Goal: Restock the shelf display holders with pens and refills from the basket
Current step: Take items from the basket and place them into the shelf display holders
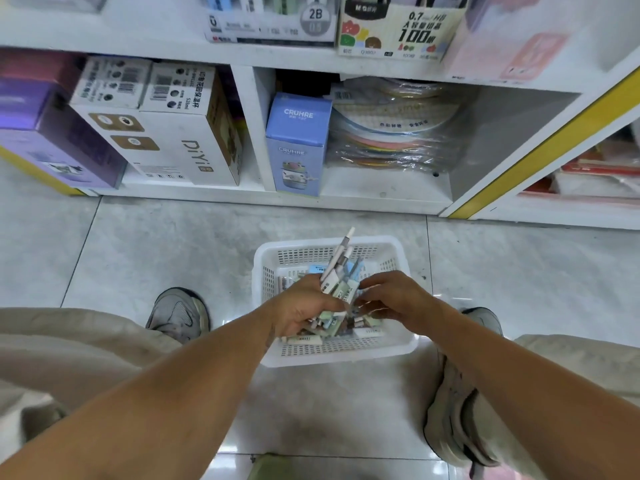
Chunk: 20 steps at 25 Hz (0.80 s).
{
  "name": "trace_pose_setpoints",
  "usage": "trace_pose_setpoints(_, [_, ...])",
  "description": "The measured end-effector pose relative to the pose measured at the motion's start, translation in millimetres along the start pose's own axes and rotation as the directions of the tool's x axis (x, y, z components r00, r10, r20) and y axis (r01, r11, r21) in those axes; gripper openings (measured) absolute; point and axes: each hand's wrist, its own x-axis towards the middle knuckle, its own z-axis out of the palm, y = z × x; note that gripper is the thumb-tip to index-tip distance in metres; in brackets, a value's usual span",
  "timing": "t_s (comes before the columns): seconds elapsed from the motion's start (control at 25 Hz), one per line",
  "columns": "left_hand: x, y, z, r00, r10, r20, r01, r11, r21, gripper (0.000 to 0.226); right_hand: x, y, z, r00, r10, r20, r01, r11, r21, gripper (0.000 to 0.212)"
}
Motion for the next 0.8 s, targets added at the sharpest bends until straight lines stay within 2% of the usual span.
trace_pose_setpoints(0.08, [-14,19,2,0.999,0.029,0.036,-0.030,0.999,0.024,0.045,-14,-14,-11,0.999,-0.045,0.025,0.041,0.987,0.154,0.020])
trace_pose_setpoints(0.16, [-30,42,5,0.995,0.071,0.069,-0.075,0.995,0.070,0.045,-33,-34,-20,0.991,-0.132,-0.016,0.133,0.981,0.141,0.025])
trace_pose_setpoints(0.24, [-49,67,9,0.992,0.115,0.060,-0.122,0.985,0.120,0.042,-53,-58,-30,0.947,-0.254,-0.194,0.264,0.964,0.026,0.033])
trace_pose_setpoints(0.32, [-72,92,13,0.983,0.172,0.057,-0.179,0.971,0.158,0.035,-80,-90,-43,0.844,-0.419,-0.334,0.438,0.899,-0.022,0.037])
trace_pose_setpoints(0.44, [-115,128,21,0.956,0.264,0.125,-0.286,0.935,0.209,0.024,-131,-137,-52,0.768,-0.580,-0.270,0.624,0.773,0.113,0.021])
trace_pose_setpoints(0.6, [-163,165,38,0.924,0.337,0.179,-0.377,0.879,0.291,0.024,-182,-177,-46,0.693,-0.686,-0.222,0.712,0.699,0.061,0.006])
trace_pose_setpoints(0.8, [-211,201,55,0.885,0.422,0.198,-0.457,0.868,0.194,0.023,-224,-218,-48,0.575,-0.771,-0.275,0.800,0.599,-0.008,0.018])
